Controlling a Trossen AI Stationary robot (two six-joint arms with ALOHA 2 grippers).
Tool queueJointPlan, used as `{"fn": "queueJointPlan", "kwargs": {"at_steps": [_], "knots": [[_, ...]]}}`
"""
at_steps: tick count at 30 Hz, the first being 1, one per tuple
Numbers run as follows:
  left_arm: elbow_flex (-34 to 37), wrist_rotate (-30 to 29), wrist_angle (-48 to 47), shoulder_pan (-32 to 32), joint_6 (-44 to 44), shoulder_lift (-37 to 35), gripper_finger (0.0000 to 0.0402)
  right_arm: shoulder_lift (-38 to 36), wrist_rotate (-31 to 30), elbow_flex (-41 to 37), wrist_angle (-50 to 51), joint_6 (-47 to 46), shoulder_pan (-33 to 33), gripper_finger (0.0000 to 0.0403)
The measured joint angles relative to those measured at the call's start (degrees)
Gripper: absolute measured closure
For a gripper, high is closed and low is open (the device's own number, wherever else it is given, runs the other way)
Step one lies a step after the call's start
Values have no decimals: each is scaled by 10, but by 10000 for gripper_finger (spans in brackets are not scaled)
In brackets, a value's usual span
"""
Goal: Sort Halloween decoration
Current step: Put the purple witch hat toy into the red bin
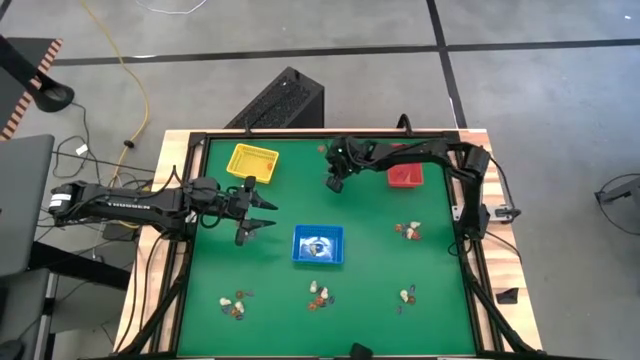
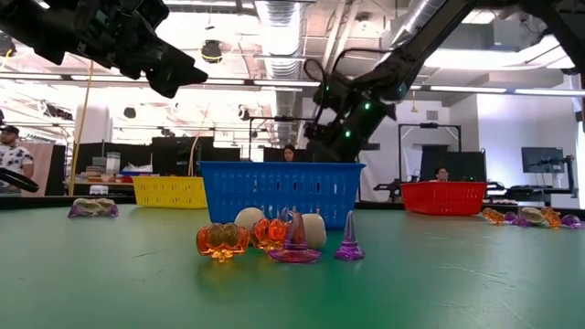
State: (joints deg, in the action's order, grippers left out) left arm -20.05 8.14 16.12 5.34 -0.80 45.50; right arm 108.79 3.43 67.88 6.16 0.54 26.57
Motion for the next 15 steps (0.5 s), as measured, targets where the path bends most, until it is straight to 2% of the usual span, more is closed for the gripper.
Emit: {"fn": "queueJointPlan", "kwargs": {"at_steps": [15], "knots": [[0, 5, -1, 0, 4, 0, 220, -165, 1, 1, 149, -2, -3, 377]]}}
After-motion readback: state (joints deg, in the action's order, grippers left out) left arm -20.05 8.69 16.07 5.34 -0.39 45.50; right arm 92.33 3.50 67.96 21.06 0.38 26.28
